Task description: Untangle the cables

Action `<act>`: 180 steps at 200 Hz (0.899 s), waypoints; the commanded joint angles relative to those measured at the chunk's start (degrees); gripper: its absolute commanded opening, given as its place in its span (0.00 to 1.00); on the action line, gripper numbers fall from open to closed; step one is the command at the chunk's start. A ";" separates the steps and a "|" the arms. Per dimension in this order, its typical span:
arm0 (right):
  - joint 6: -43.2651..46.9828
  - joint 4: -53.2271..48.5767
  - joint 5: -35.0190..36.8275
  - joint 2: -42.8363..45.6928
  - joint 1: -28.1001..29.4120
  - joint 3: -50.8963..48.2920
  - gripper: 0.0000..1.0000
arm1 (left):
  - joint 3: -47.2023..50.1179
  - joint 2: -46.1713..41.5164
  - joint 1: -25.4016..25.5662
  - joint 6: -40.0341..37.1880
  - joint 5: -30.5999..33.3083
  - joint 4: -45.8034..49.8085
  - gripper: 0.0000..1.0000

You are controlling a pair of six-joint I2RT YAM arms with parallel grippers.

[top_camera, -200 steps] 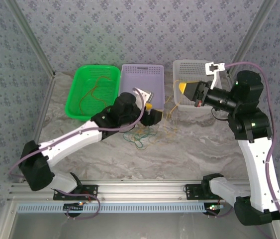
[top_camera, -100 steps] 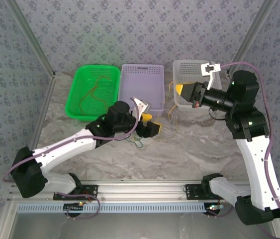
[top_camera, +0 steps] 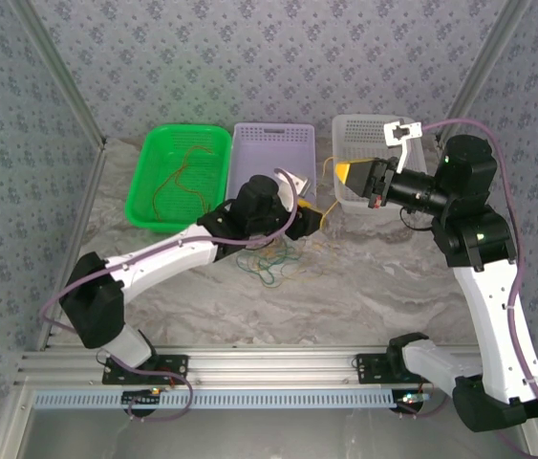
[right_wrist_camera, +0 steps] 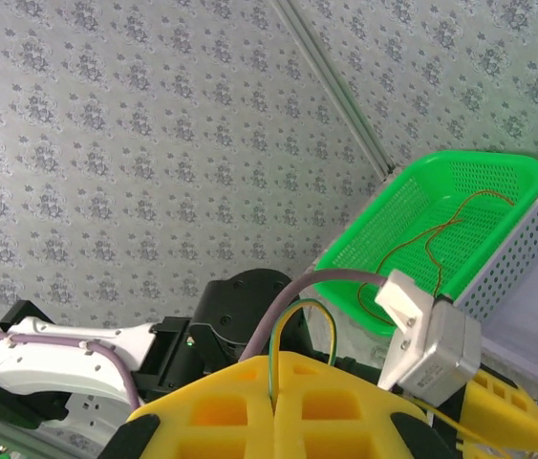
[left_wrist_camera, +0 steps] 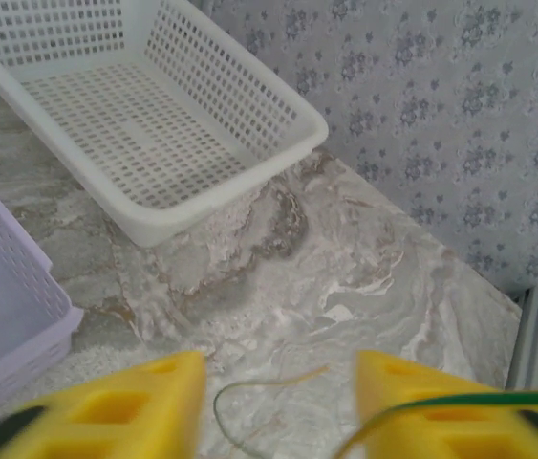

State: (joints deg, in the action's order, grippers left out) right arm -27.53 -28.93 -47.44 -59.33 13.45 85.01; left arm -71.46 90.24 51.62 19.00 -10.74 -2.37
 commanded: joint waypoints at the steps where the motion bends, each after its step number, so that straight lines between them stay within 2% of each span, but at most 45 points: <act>1: 1.00 -0.02 -0.99 0.87 0.28 -0.55 0.00 | -2.28 -0.43 -0.37 -1.31 3.02 0.32 0.27; 17: 1.48 -0.62 -0.65 0.91 0.33 -0.64 0.00 | -2.78 -2.00 -1.08 -2.48 6.67 3.32 0.09; 35: 2.61 -2.26 0.00 1.15 0.29 -0.56 0.00 | -4.10 -4.48 -3.04 -4.43 10.72 7.66 0.00; 70: 5.78 -6.66 3.11 1.62 0.51 -2.35 0.00 | -12.29 -7.68 -6.47 -12.15 17.90 16.72 0.00; 109: 9.30 -10.72 6.94 2.33 2.13 -5.38 0.00 | -26.97 -4.44 -10.40 -17.72 24.15 26.73 0.00; 180: 14.44 -16.50 18.48 1.98 13.22 -7.67 0.00 | -48.48 4.00 -11.20 -24.14 26.03 31.39 0.00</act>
State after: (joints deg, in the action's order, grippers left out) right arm -15.88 -42.26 -34.89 -57.78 24.53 78.28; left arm -114.37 90.61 40.27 -1.72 13.58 25.74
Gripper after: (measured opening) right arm 0.058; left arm 0.062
